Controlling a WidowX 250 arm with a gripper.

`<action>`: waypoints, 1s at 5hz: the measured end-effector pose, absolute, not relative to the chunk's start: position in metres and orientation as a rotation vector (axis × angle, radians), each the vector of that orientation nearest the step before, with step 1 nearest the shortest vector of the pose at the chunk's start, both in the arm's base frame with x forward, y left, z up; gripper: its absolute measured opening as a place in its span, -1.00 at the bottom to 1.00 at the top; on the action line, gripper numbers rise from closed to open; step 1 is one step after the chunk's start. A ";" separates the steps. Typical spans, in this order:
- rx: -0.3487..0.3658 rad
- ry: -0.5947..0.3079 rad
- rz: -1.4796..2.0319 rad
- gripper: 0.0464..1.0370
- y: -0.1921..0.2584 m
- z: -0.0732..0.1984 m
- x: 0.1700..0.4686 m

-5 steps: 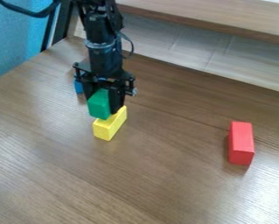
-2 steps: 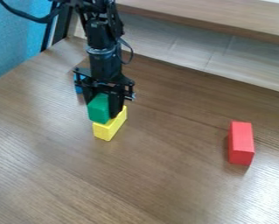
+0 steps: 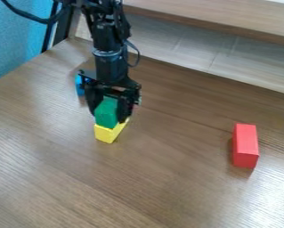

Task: Put the green block on top of the yellow block

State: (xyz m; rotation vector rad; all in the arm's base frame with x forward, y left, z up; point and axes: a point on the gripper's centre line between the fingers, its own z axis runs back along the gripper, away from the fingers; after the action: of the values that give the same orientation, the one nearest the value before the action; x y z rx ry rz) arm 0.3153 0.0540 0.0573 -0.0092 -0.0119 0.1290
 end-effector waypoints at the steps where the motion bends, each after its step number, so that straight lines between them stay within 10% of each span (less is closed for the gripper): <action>1: -0.025 -0.026 0.128 0.93 0.051 0.065 0.315; 5: -0.042 -0.139 0.138 0.93 0.055 0.121 0.318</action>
State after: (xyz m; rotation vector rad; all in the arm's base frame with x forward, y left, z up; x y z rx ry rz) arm 0.3182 0.0547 0.1212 -0.0418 -0.1393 0.1383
